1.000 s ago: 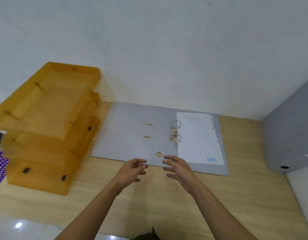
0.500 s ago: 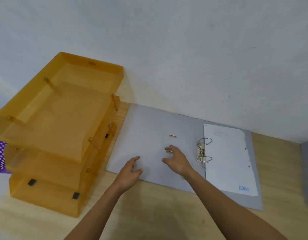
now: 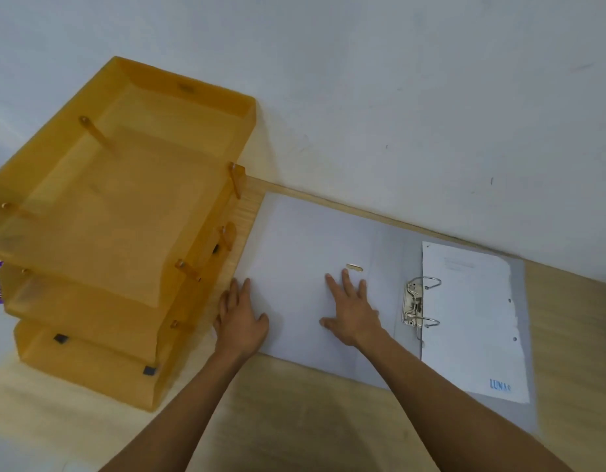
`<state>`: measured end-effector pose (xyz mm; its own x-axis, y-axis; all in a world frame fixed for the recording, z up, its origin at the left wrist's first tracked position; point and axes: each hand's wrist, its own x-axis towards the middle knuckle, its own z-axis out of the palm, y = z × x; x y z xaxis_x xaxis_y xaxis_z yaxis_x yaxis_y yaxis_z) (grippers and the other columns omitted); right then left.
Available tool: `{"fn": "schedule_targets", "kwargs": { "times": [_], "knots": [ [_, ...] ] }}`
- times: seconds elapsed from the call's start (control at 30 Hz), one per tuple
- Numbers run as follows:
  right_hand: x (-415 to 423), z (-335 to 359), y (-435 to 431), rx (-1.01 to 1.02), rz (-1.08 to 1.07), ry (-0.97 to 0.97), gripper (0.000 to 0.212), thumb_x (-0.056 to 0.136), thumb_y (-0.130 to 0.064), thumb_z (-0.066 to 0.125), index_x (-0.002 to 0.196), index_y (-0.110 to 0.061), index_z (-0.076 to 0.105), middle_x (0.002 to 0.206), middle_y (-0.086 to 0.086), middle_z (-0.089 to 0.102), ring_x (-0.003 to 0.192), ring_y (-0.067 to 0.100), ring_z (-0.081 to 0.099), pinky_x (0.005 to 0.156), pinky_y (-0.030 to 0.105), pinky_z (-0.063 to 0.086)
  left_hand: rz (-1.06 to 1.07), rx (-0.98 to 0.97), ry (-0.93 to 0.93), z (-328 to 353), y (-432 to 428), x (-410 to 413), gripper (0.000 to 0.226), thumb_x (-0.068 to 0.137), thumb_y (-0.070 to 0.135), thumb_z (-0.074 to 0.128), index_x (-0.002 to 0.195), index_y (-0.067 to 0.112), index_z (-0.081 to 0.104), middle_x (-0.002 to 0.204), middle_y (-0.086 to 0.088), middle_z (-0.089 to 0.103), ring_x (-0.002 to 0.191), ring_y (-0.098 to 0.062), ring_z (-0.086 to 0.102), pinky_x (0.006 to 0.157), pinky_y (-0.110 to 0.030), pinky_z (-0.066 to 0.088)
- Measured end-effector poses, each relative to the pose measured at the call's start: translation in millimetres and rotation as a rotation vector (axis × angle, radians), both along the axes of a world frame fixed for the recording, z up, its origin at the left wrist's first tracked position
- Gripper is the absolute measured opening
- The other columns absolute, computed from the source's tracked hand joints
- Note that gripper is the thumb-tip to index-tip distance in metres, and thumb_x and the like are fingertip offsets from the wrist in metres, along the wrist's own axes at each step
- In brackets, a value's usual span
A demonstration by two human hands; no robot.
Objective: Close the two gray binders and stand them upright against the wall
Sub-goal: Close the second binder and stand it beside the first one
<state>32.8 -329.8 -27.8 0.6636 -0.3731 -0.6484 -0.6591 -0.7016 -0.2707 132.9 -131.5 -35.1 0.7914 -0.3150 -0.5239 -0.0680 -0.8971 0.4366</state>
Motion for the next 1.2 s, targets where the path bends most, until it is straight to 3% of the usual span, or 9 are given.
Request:
{"fn": "schedule_targets", "kwargs": {
  "times": [0.23, 0.33, 0.47, 0.57, 0.67, 0.83, 1.0, 1.1, 1.2],
  "knots": [
    [-56.8, -0.7, 29.5, 0.01, 0.014, -0.016, 0.092, 0.093, -0.042, 0.061, 0.158, -0.041, -0.004, 0.166, -0.009, -0.023, 0.153, 0.031, -0.02, 0.111, 0.074, 0.02, 0.123, -0.004, -0.021, -5.8, 31.2, -64.1, 0.088, 0.091, 0.029, 0.062, 0.162, 0.019, 0.011, 0.172, -0.003, 0.006, 0.156, -0.03, 0.01, 0.12, -0.057, 0.019],
    [-82.6, 0.7, 46.0, 0.006, 0.034, 0.008, 0.093, 0.093, -0.042, 0.061, 0.158, -0.041, -0.006, 0.166, -0.009, -0.024, 0.153, 0.031, -0.021, 0.112, 0.073, 0.018, 0.174, -0.043, -0.038, -4.9, 43.6, -81.3, 0.089, 0.089, 0.027, 0.064, 0.161, 0.017, 0.014, 0.169, -0.006, 0.017, 0.153, -0.032, 0.019, 0.117, -0.057, 0.024],
    [-94.2, 4.3, 66.5, 0.068, -0.006, 0.028, 0.089, 0.094, -0.05, 0.054, 0.16, -0.032, -0.003, 0.167, -0.005, -0.02, 0.153, 0.032, -0.019, 0.118, 0.064, 0.004, 0.27, -0.053, -0.023, 1.5, 47.6, -83.3, 0.079, 0.089, 0.031, 0.067, 0.156, 0.015, 0.03, 0.155, -0.016, 0.037, 0.14, -0.041, 0.036, 0.109, -0.056, 0.036],
    [-91.1, 14.9, 85.3, 0.26, -0.091, -0.074, 0.079, 0.097, -0.057, 0.044, 0.16, -0.028, 0.008, 0.169, -0.007, -0.009, 0.153, 0.033, -0.018, 0.123, 0.057, 0.005, 0.363, -0.248, 0.122, 8.1, 58.3, -78.7, 0.057, 0.093, 0.034, 0.065, 0.144, 0.011, 0.05, 0.142, -0.016, 0.058, 0.126, -0.038, 0.056, 0.102, -0.047, 0.047],
    [-82.4, 29.9, 97.1, 0.379, -0.164, -0.169, 0.072, 0.096, -0.064, 0.036, 0.158, -0.036, 0.013, 0.168, -0.015, -0.003, 0.153, 0.031, -0.02, 0.121, 0.063, 0.003, 0.271, -0.414, 0.242, 25.3, 69.3, -76.4, 0.048, 0.095, 0.035, 0.065, 0.138, 0.016, 0.058, 0.133, -0.007, 0.068, 0.11, -0.026, 0.068, 0.09, -0.038, 0.055],
    [-61.8, 57.3, 111.5, 0.516, -0.259, -0.263, 0.071, 0.095, -0.068, 0.033, 0.158, -0.04, 0.014, 0.168, -0.017, -0.005, 0.151, 0.032, -0.024, 0.122, 0.055, -0.004, 0.269, -0.572, 0.152, 66.5, 77.3, -70.3, 0.038, 0.095, 0.034, 0.065, 0.132, 0.026, 0.061, 0.123, 0.002, 0.071, 0.105, -0.019, 0.07, 0.087, -0.041, 0.059],
    [-45.7, 85.2, 134.4, 0.642, -0.264, -0.368, 0.074, 0.093, -0.072, 0.033, 0.158, -0.043, 0.012, 0.168, -0.016, -0.006, 0.154, 0.027, -0.017, 0.124, 0.052, -0.001, 0.285, -0.721, 0.147, 115.1, 82.4, -61.7, 0.027, 0.099, 0.03, 0.06, 0.126, 0.034, 0.059, 0.122, 0.009, 0.071, 0.101, -0.011, 0.072, 0.072, -0.025, 0.059],
    [-43.5, 106.3, 132.3, 0.712, -0.275, -0.465, 0.075, 0.092, -0.073, 0.032, 0.157, -0.043, 0.012, 0.168, -0.018, -0.003, 0.156, 0.019, -0.006, 0.125, 0.049, 0.004, 0.287, -0.856, 0.245, 138.4, 63.5, -68.4, 0.035, 0.102, 0.042, 0.05, 0.135, 0.034, 0.058, 0.129, 0.013, 0.068, 0.119, -0.014, 0.066, 0.09, -0.034, 0.058],
    [-46.3, 131.8, 113.9, 0.728, -0.321, -0.567, 0.074, 0.092, -0.072, 0.031, 0.158, -0.042, 0.012, 0.168, -0.018, 0.004, 0.154, 0.008, 0.005, 0.123, 0.036, 0.007, 0.271, -0.976, 0.324, 155.5, 30.7, -85.2, 0.055, 0.102, 0.053, 0.039, 0.15, 0.026, 0.049, 0.149, 0.003, 0.057, 0.138, -0.019, 0.053, 0.117, -0.049, 0.039]
  ]
}}
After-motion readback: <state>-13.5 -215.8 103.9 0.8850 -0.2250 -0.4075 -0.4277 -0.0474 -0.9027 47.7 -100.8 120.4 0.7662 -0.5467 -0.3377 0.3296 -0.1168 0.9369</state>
